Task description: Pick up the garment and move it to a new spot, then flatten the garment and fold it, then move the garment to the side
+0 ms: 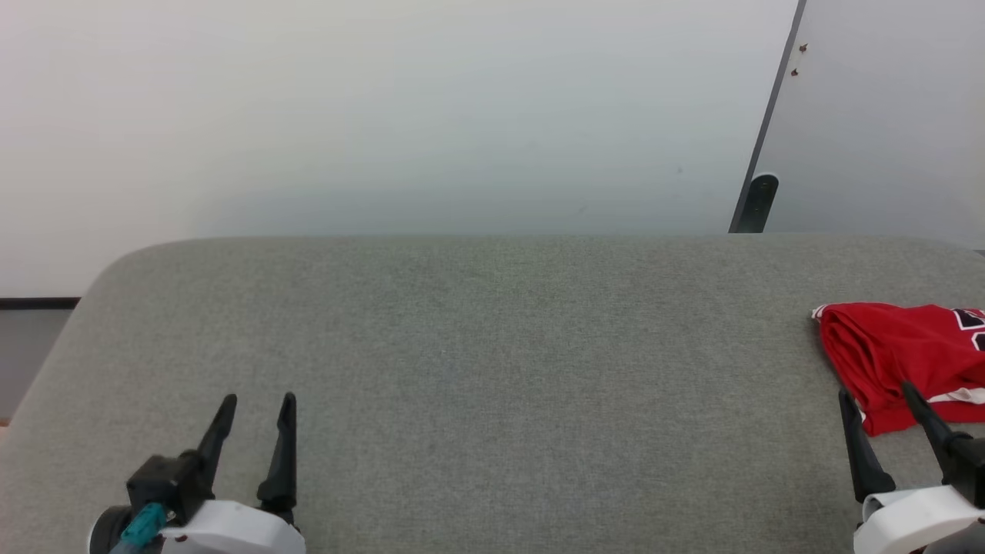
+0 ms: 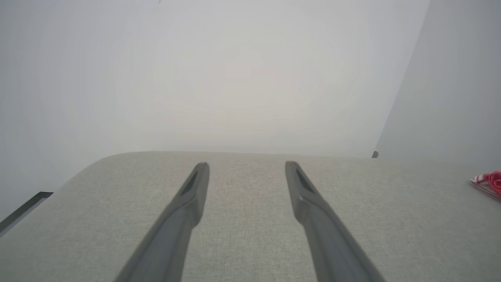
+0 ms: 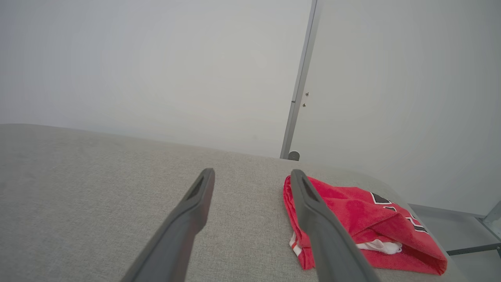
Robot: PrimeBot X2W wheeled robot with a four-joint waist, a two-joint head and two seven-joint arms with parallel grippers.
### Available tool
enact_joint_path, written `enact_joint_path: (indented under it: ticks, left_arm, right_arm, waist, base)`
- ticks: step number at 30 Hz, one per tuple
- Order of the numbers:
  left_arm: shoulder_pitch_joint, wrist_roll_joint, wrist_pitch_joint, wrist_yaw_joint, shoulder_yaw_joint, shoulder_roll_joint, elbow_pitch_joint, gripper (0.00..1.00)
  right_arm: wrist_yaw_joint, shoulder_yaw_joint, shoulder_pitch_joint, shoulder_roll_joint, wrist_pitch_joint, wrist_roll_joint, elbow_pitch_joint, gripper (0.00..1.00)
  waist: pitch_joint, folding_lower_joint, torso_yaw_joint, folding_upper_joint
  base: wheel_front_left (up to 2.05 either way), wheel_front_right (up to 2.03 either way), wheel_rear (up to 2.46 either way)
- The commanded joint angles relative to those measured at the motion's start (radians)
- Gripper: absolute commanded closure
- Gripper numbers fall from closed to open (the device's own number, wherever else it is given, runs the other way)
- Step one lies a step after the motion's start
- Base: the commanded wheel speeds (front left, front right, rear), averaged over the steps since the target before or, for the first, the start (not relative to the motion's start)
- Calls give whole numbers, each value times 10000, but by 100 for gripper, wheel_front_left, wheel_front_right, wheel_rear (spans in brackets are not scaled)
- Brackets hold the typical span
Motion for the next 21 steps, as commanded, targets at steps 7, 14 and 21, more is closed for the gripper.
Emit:
enact_joint_path:
  ticks: [7, 14, 21]
  left_arm:
    - [115, -623, 3, -30, -14, 30, 258, 0]
    - [235, -1135, 3, -30, -279, 231, 99, 0]
    - [351, -1619, 3, -30, -453, 411, 49, 0]
  right_arm:
    - [-11, -109, 276, 143, 104, -161, -202, 0]
    - [-11, -174, 304, 193, 151, -128, -333, 0]
    - [-11, -225, 372, 222, 242, -106, -383, 0]
  waist:
    - [-69, 0, -52, 0]
    - [-94, 0, -36, 0]
    - [-98, 0, -31, 0]
  base:
    - [0, 0, 0]
    - [0, 0, 0]
    - [0, 0, 0]
